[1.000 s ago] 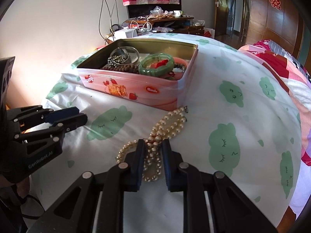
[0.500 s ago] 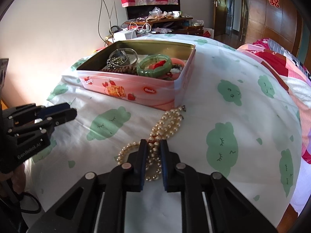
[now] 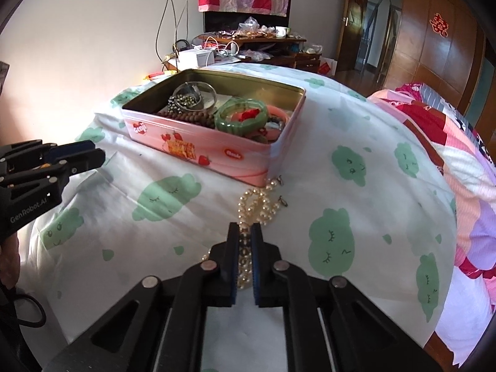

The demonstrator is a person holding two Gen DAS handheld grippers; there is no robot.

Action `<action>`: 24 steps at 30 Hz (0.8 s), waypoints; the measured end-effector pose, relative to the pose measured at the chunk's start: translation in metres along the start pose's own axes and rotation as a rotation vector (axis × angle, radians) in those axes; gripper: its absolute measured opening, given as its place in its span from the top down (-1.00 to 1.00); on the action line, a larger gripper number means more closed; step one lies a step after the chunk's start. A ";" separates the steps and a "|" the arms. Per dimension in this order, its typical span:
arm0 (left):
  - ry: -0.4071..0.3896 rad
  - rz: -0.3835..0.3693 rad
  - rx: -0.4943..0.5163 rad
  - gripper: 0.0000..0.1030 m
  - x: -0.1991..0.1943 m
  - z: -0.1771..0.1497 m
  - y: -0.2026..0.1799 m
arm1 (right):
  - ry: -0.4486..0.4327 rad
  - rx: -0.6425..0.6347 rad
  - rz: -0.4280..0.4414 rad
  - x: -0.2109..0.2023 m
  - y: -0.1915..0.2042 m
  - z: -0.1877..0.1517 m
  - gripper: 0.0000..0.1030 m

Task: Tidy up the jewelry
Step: 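Lift the ring with the left tool while the right tool lifts the pearls, then carry the ring in the left tool and pearls in the right tool over the tin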

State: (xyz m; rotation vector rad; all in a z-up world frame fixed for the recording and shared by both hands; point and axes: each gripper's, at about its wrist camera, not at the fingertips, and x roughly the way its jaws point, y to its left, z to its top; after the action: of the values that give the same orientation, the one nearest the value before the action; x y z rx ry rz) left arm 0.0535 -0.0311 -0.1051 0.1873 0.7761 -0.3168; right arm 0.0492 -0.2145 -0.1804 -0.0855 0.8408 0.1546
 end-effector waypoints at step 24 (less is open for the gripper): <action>-0.072 -0.003 0.022 0.62 -0.025 0.033 0.005 | -0.167 -0.086 -0.032 -0.056 0.007 0.036 0.83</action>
State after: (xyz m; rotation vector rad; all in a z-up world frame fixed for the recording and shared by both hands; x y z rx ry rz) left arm 0.0596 -0.0306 -0.0641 0.1943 0.7019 -0.3331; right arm 0.0377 -0.2087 -0.1145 -0.1644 0.6657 0.1660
